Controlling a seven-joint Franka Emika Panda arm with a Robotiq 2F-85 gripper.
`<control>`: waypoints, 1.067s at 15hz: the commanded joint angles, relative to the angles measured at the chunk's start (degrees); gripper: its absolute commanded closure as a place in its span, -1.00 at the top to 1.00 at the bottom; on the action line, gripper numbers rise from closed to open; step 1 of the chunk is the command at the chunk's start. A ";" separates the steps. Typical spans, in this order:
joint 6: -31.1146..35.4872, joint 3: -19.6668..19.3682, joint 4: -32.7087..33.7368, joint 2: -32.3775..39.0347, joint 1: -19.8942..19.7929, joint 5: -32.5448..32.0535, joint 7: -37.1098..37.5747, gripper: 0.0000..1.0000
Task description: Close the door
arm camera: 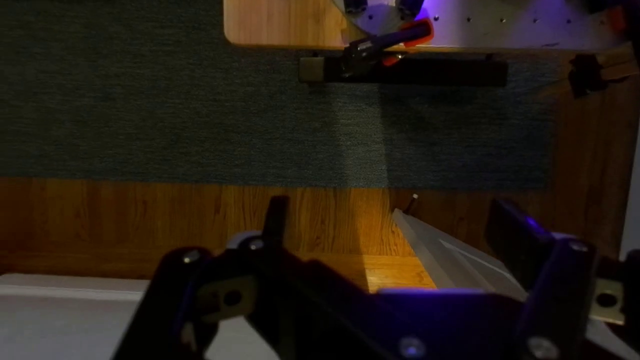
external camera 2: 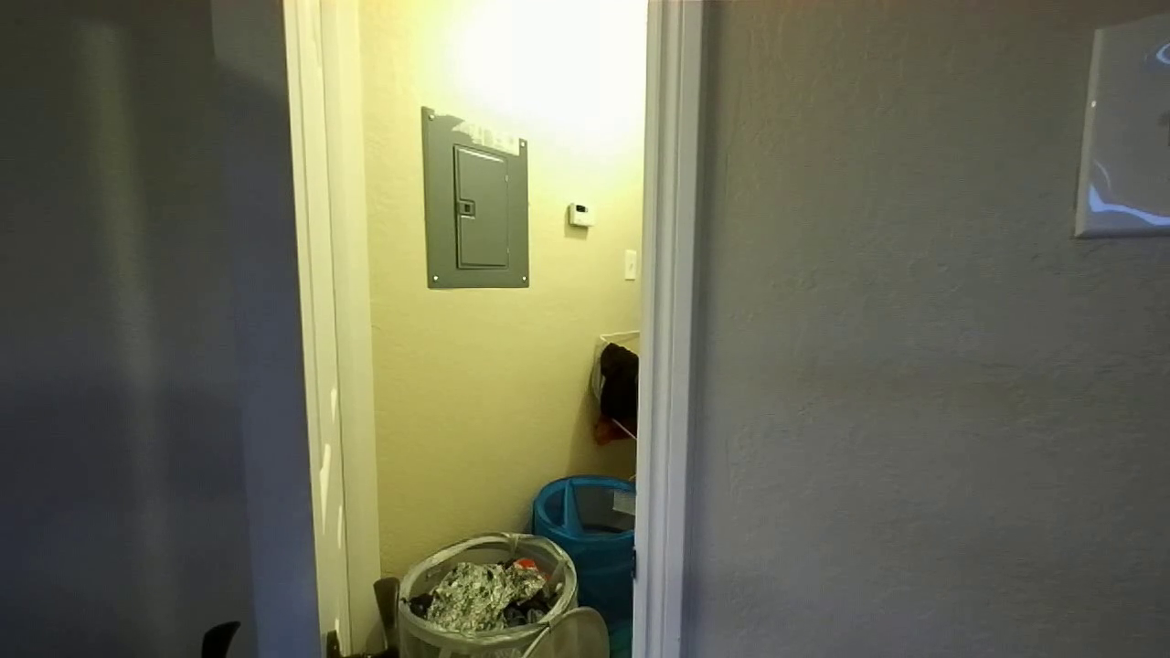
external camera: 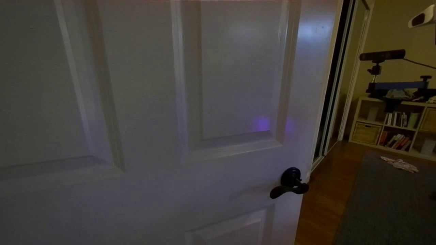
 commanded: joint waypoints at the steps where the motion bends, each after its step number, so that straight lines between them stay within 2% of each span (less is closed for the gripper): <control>1: 4.10 4.41 -1.16 1.29 0.79 0.38 9.83 1.00; 3: 6.17 6.88 -1.54 1.70 1.53 1.94 15.00 1.00; 7: 11.70 9.61 -1.29 1.72 4.50 10.54 20.30 1.00; 11: 20.53 11.85 -1.13 1.40 8.60 17.91 19.44 1.00; 16: 31.55 14.78 -0.59 2.83 12.99 21.70 18.28 1.00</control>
